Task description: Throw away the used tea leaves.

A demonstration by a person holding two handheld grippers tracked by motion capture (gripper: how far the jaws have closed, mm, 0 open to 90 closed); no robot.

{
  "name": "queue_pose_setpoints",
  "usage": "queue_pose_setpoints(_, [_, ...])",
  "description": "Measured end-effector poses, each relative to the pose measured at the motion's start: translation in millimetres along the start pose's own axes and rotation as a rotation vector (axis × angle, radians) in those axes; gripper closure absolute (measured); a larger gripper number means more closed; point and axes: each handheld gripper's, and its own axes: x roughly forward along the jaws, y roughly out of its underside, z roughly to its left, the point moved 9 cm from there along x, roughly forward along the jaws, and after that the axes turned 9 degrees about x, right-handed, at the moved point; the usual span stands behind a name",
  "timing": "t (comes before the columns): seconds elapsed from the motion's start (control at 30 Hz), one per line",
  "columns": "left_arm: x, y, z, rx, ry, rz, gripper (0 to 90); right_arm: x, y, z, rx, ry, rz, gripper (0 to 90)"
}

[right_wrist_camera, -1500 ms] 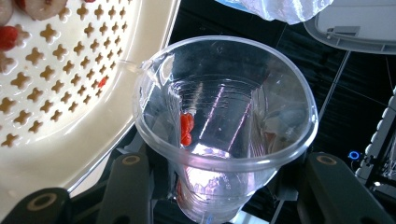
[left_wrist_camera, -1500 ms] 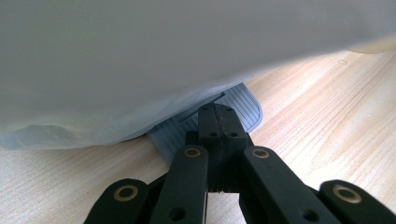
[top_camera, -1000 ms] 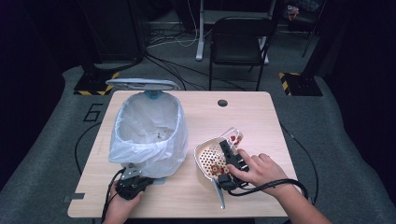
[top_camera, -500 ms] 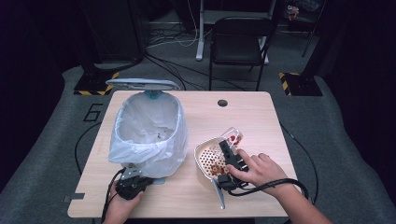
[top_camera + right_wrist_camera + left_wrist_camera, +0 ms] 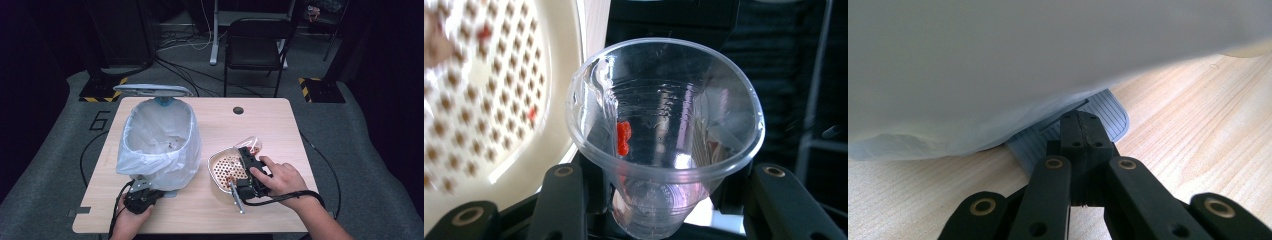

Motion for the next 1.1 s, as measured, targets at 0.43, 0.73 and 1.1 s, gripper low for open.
queue_pose_setpoints(0.43, [0.0,0.0,0.0,0.0,0.0,0.0,90.0,-0.7,8.3,-24.1,0.569,-0.145,-0.03,52.0])
queue_pose_setpoints(0.73, [0.0,0.0,0.0,0.0,0.0,0.0,90.0,-1.2,6.7,-35.5,0.817,-0.259,-0.076,52.0])
queue_pose_setpoints(1.1, [0.0,0.0,-0.1,-0.001,0.0,-0.001,90.0,3.6,-2.1,-57.8,1.124,-0.408,-0.17,52.0])
